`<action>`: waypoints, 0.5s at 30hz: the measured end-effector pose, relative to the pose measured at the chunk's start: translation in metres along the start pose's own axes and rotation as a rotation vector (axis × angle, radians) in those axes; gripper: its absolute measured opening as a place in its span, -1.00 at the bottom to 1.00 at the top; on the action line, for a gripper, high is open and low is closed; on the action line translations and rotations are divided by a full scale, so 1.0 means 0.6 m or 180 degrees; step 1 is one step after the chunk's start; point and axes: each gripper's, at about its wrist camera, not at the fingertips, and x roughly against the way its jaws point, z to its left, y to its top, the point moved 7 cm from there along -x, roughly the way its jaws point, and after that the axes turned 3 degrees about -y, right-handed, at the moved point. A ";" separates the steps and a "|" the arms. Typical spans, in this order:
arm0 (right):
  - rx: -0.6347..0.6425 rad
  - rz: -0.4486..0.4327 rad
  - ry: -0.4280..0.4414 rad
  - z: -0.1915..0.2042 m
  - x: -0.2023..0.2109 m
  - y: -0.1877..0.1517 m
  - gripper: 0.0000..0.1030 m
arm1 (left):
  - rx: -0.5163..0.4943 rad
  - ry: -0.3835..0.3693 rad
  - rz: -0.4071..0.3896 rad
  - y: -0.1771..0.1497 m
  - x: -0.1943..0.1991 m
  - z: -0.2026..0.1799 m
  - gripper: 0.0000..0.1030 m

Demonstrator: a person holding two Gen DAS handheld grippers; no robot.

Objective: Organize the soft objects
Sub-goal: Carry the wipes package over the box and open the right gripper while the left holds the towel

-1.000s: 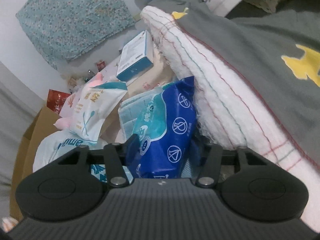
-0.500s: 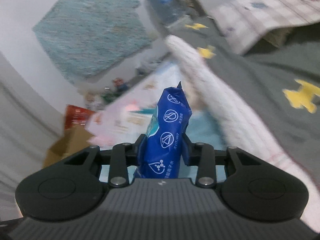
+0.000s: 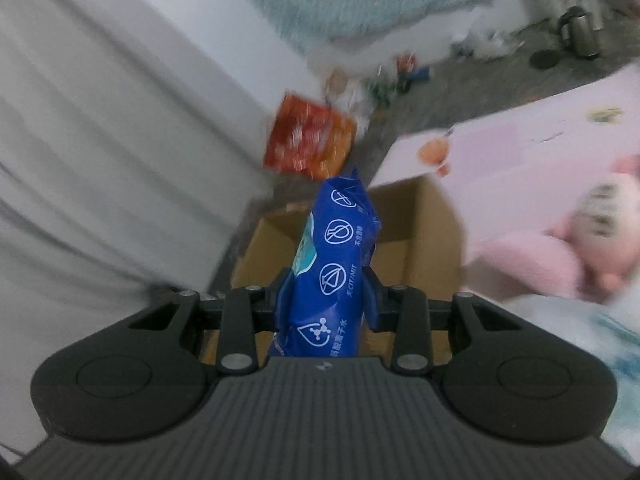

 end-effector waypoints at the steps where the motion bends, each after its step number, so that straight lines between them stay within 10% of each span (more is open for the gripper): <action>1: 0.0098 0.0086 -0.0107 0.015 -0.033 0.000 -0.35 | 0.0026 0.0010 -0.0016 0.003 0.002 0.008 -0.15; 15: 0.0753 0.0413 -0.0909 0.080 -0.244 -0.005 -0.69 | 0.0199 0.0028 -0.0105 0.015 0.014 0.053 -0.15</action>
